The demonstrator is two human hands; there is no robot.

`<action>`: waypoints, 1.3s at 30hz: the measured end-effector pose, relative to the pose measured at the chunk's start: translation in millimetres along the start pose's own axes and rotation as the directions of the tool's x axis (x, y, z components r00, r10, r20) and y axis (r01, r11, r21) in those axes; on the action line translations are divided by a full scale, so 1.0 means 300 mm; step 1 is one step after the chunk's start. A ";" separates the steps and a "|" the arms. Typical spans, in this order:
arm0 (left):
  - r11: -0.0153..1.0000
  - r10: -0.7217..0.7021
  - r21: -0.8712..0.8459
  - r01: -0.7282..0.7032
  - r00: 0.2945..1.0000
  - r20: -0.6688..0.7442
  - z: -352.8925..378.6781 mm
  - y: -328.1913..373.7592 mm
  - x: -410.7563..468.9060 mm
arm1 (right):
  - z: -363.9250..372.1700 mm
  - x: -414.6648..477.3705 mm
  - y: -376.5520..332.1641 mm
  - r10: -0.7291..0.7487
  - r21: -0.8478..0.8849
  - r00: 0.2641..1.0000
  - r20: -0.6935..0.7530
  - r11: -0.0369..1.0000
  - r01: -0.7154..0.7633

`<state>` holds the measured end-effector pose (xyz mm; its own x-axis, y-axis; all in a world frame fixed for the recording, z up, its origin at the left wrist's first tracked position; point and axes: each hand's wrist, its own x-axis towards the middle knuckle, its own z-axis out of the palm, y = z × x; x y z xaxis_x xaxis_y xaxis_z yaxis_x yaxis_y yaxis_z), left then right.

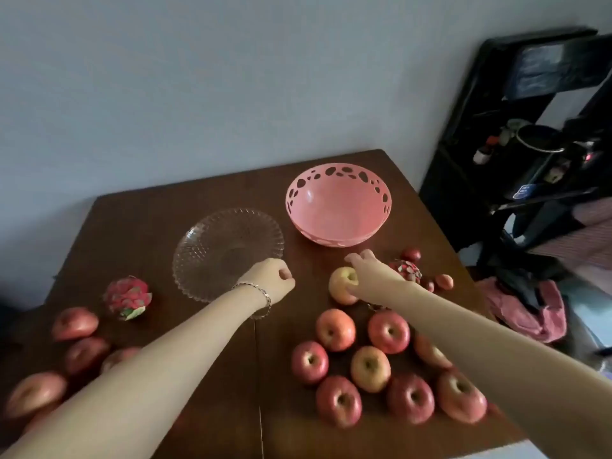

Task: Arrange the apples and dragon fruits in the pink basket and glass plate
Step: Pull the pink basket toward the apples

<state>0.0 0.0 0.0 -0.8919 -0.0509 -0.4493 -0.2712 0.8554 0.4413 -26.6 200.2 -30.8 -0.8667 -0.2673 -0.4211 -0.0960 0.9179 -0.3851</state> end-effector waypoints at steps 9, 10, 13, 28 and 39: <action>0.832 -0.218 -0.534 0.152 0.974 -0.062 0.049 0.016 0.166 | 0.138 0.173 0.002 0.140 -0.160 0.985 0.105 0.980 -0.122; 0.767 -0.259 -0.614 0.189 0.966 -0.026 0.044 0.023 0.194 | 0.139 0.179 0.006 0.134 -0.145 0.985 0.112 0.982 -0.117; 0.546 -0.326 -0.776 0.317 0.933 0.151 0.029 0.062 0.292 | 0.112 0.181 0.019 0.075 -0.083 0.993 0.093 0.994 -0.068; 0.336 -0.383 -0.864 0.376 0.892 0.240 0.029 0.190 0.513 | -0.225 0.219 0.054 0.026 0.181 0.948 -0.316 0.983 0.034; 0.812 -0.159 -0.577 0.086 0.984 -0.077 -0.094 -0.023 -0.010 | -0.159 0.171 -0.217 -0.127 -0.048 0.980 -0.150 0.991 0.122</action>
<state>-5.7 -20.4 20.1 -0.8626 -0.2263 -0.4524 -0.5059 0.3926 0.7681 -88.2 140.8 11.7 -0.9108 -0.3352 -0.2409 -0.2240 0.8916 -0.3936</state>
